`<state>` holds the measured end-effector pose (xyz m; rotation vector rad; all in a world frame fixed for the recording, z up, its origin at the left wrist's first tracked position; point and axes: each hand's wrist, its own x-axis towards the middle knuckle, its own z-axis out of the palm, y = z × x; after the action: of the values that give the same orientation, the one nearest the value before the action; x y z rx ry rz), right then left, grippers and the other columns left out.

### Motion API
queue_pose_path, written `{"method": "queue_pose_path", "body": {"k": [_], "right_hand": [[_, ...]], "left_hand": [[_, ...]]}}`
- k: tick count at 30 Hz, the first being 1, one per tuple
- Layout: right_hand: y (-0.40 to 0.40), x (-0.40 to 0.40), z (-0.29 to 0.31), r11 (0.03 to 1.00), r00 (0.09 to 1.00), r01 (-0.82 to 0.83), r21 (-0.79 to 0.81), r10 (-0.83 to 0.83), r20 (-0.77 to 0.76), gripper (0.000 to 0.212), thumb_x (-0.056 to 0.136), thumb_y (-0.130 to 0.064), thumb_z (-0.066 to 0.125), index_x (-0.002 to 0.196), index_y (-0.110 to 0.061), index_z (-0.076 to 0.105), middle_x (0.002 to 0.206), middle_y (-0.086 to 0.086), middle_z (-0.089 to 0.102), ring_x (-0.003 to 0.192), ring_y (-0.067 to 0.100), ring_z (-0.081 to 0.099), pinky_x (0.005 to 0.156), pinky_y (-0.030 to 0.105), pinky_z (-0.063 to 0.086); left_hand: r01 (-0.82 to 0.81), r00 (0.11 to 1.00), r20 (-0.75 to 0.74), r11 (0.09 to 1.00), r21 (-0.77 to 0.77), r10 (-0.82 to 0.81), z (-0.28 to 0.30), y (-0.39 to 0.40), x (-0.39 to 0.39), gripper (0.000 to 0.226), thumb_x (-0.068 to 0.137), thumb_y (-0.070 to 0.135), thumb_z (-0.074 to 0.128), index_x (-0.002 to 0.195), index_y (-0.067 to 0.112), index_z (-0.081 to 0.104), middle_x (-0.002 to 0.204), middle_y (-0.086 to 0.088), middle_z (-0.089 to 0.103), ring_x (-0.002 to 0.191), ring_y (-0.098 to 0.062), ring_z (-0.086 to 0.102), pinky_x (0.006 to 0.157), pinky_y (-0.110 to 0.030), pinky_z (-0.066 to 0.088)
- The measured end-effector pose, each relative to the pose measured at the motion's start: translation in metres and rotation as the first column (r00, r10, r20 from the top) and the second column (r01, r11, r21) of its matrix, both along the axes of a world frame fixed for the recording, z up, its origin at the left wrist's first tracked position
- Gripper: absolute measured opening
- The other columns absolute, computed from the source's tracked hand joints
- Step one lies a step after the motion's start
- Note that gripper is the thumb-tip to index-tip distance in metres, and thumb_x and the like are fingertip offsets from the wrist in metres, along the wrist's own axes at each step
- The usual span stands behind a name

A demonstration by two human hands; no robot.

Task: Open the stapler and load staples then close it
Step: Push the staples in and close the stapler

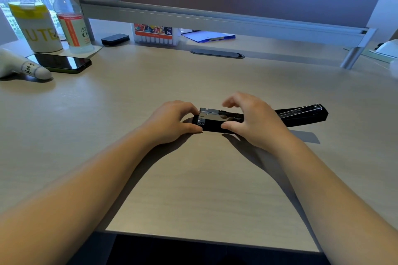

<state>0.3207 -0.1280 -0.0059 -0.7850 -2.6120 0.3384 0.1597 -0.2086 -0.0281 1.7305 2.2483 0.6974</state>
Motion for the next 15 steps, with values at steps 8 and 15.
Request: {"method": "queue_pose_path", "body": {"k": [8, 15], "right_hand": [[0.012, 0.030, 0.016, 0.922, 0.916, 0.273, 0.276, -0.337, 0.217, 0.046, 0.069, -0.049, 0.061, 0.103, -0.019, 0.053, 0.106, 0.005, 0.064, 0.103, 0.029, 0.049, 0.088, 0.038, 0.034], [0.028, 0.056, 0.025, 0.937, 0.952, 0.307, -0.166, -0.304, 0.044, 0.043, 0.068, -0.024, 0.073, 0.104, -0.019, 0.051, 0.102, 0.006, 0.058, 0.094, 0.026, 0.053, 0.079, 0.035, 0.043]], "left_hand": [[-0.116, 0.993, -0.018, 0.992, -0.051, 0.115, 0.007, -0.008, -0.021, 0.040, 0.078, 0.028, 0.061, 0.115, 0.017, 0.054, 0.121, -0.013, 0.056, 0.111, -0.028, 0.046, 0.094, -0.041, 0.039], [-0.153, 0.988, 0.011, 0.986, -0.061, 0.154, 0.008, -0.009, -0.019, 0.039, 0.079, 0.026, 0.061, 0.116, 0.016, 0.053, 0.123, -0.013, 0.054, 0.111, -0.029, 0.046, 0.090, -0.038, 0.038]]}}
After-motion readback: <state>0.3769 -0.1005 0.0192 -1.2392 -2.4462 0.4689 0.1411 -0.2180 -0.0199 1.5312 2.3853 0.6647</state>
